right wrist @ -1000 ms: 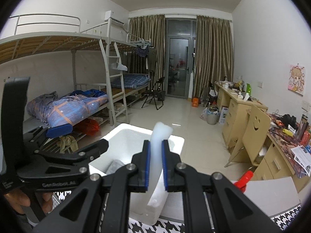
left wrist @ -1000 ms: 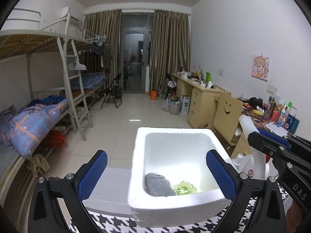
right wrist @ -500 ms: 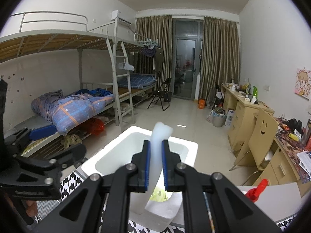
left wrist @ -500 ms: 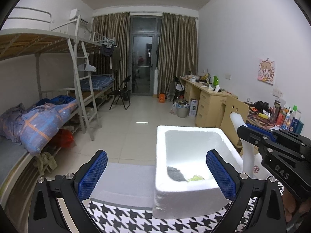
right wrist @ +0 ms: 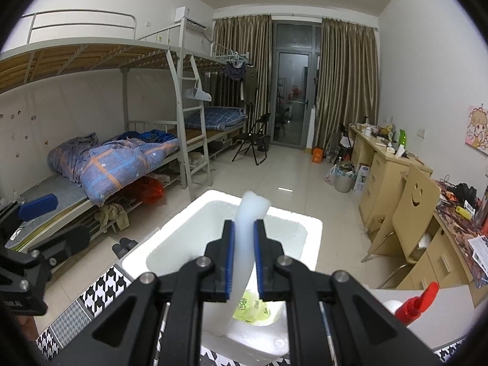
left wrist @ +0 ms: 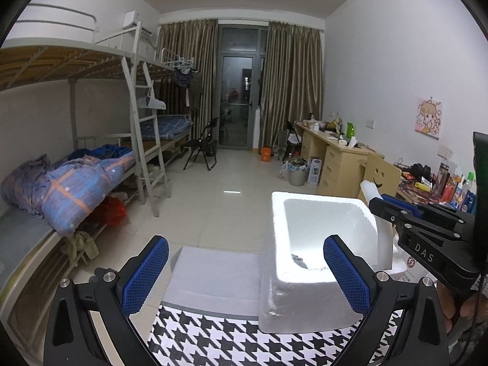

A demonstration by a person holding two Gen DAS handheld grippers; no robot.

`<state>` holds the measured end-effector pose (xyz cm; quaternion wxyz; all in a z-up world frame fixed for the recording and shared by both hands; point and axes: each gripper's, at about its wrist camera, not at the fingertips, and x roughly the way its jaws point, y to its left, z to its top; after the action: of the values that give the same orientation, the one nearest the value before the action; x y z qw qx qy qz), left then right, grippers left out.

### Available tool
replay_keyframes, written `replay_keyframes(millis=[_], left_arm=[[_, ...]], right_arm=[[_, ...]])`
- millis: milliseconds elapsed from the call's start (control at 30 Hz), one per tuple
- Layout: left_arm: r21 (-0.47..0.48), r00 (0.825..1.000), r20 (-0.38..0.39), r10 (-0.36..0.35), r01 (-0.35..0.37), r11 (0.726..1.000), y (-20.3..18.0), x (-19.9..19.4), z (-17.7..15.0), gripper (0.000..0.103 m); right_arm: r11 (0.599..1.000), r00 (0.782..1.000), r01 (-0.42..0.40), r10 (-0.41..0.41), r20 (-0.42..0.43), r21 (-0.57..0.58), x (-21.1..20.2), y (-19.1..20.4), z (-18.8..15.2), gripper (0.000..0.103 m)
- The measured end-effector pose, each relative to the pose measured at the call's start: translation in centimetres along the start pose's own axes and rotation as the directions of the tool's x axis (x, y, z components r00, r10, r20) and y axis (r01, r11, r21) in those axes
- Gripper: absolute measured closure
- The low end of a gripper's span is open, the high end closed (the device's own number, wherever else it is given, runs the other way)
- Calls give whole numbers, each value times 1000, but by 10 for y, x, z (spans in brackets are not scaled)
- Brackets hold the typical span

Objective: Organize soft objects
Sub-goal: 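Lower the white foam tube into the box and open the right gripper, then move both grippers away from the foam box toward the table items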

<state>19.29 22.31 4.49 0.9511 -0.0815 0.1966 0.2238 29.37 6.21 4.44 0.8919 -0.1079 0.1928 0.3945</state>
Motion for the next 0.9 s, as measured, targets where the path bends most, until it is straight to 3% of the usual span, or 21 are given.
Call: replay_keyframes(millis=[567, 700, 800, 900], left_arm=[[-17, 1000, -10, 28, -28, 999, 17, -7, -9, 1], [-16, 1000, -13, 29, -29, 999, 17, -9, -10, 1], [-17, 1000, -12, 28, -28, 999, 17, -9, -10, 1], [-14, 1000, -13, 25, -25, 1000, 15, -9, -10, 1]], right_arm=[[999, 996, 1, 2, -91, 34, 27, -3, -3, 83], [999, 994, -16, 21, -109, 48, 31, -3, -3, 67], [999, 993, -4, 10, -118, 51, 28, -4, -3, 36], [999, 997, 2, 1, -83, 47, 19, -4, -1, 32]])
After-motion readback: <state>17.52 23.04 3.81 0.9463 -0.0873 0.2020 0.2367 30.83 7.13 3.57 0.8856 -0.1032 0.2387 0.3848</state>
